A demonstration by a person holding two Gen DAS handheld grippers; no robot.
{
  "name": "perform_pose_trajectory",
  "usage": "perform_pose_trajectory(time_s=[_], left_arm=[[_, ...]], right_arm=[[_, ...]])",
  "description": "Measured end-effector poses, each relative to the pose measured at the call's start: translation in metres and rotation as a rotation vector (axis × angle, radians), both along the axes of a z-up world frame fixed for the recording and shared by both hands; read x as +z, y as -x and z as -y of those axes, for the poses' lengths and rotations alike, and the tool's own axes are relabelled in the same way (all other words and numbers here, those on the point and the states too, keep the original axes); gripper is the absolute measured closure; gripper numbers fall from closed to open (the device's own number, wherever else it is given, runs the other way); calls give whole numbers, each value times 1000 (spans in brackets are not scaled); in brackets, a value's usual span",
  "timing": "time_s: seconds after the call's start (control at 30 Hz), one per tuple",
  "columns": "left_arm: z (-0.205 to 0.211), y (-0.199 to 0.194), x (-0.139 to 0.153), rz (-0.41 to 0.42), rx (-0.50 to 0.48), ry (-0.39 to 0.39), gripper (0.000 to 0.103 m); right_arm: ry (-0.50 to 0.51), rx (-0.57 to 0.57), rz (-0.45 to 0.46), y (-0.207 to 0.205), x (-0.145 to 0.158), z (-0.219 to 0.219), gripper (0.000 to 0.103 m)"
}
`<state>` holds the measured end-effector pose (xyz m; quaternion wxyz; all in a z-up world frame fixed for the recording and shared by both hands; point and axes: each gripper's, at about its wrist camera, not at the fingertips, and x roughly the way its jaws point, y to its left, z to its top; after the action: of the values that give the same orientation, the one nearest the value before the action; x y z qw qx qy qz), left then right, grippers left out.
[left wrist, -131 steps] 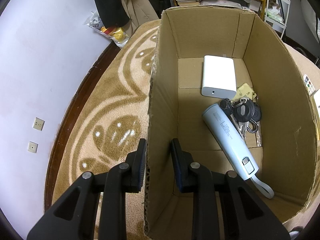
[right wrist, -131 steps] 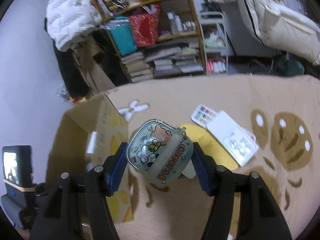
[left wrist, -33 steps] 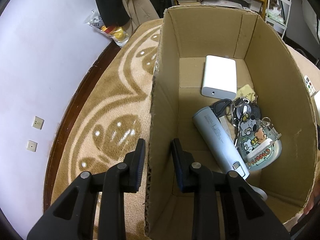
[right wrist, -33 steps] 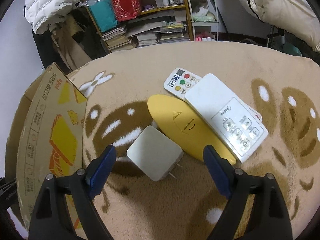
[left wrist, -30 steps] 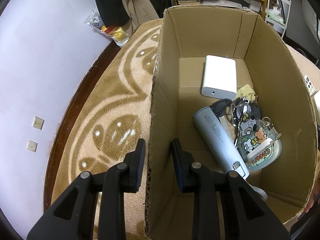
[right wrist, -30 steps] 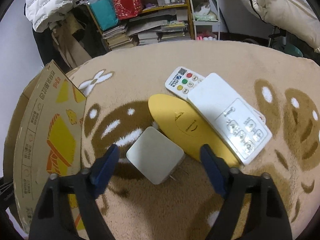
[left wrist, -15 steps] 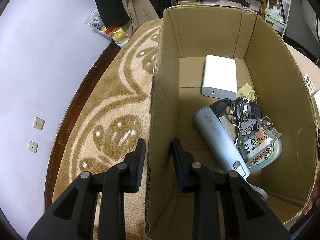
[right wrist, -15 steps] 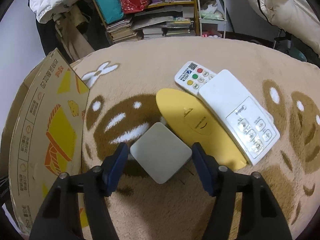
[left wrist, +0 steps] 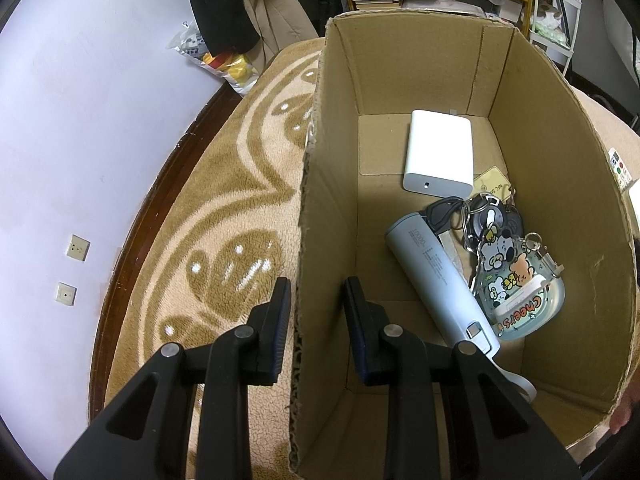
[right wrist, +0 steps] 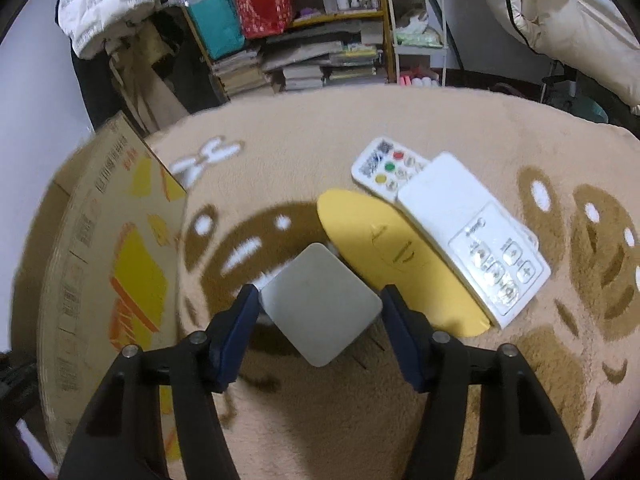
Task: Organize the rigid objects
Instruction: 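Carry the white plug adapter into the box and open the right tool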
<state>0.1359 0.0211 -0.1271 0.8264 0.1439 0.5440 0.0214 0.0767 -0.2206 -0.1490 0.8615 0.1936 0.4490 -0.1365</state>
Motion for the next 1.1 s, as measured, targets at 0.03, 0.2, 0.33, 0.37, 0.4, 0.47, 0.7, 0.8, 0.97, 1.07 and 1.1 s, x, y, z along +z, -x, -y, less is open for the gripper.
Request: perform_pose_trajectory(time_s=[0.03,0.2,0.33,0.37,0.4,0.47,0.7,0.8,0.97,1.07,1.1], left_arm=[[1,0,0,0,0,-1,77],[2,1,-1,0,-1,-2,77],[2,1,-1,1,-1,-3,77],[2,1,-1,1,-1,-2,77],[2,1,-1,0,-2,-2,77],[2,1,-1,0,-1,-2,77],[3,0,-1,-1,-1,1,77],[3,0,-1,-1,0,3,77],[3,0,-1,-1,0,2,77],[2,0,-1,-1,1,3,77],[3,0,-1,-1,1,3,77]], right_arm=[[4,-6,16,1,6,0,37],[7,1,86,3,30,-4,37],[15,26,139,4,48,-14,37],[17,35,153,4,53,-17,37],[18,45,168,3,58,-21,37],[19,65,192,3,67,-28,37],[5,149,289,7,98,-57,37],[7,194,312,8,106,-70,37],[2,247,331,8,112,-89,37],[-7,267,337,7,112,-96,37],[-18,275,341,7,112,-98,37]])
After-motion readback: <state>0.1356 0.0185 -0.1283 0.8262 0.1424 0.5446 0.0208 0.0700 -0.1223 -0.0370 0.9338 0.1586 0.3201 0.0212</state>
